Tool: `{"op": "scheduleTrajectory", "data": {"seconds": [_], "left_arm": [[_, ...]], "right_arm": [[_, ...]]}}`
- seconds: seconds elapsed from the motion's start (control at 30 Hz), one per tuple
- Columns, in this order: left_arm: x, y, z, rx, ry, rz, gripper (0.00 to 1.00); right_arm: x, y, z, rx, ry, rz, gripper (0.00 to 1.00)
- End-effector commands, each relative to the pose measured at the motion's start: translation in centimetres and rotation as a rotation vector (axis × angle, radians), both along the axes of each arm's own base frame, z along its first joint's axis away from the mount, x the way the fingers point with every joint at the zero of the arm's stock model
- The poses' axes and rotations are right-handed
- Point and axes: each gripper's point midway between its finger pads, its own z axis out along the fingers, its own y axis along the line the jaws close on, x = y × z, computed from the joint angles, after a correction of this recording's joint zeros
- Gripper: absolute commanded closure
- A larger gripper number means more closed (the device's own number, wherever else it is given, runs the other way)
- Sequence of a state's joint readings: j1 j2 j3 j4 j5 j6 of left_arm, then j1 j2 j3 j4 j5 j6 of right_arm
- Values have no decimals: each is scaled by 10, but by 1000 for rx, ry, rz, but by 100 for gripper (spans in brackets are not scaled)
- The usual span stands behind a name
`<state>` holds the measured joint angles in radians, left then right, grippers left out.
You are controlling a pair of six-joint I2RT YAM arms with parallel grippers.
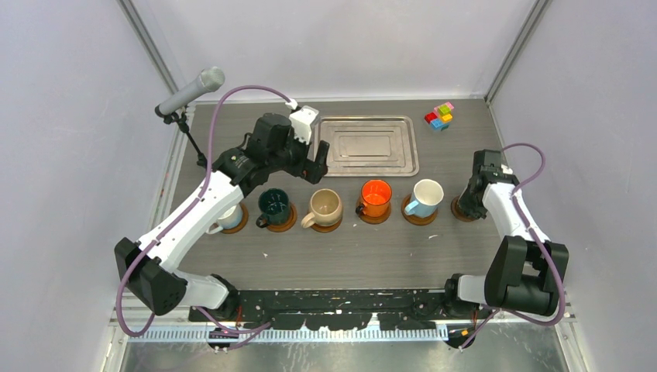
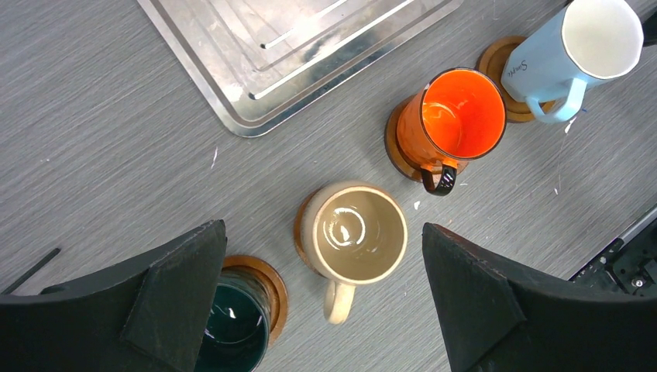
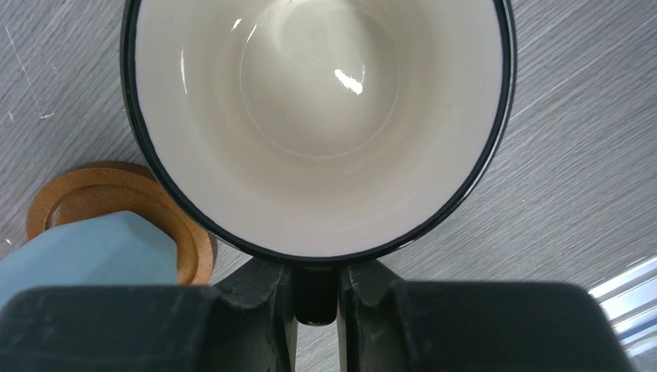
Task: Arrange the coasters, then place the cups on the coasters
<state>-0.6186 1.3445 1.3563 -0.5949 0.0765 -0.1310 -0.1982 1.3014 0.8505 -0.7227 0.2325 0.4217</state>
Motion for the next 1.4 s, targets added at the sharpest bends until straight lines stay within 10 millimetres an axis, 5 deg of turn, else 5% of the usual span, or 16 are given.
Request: {"op": "scheduleTrajectory", "data": {"seconds": [0.0,0.93,1.17,1.37], "left_arm": [[2,0,14,-46,-37,4,0],[2,0,14,-52,-30,4,0],[1,1,14,-49,-32,6,0],[2,1,14,-48,-32,9,0]], "right_arm": [[27,-9,18,-42,-110,-23,94],[15,-2,20,-12,-116,-37,90],[15,-3,17,-11,-101,-42,58],[14,-1,19,-3,-106,-40,49]]}}
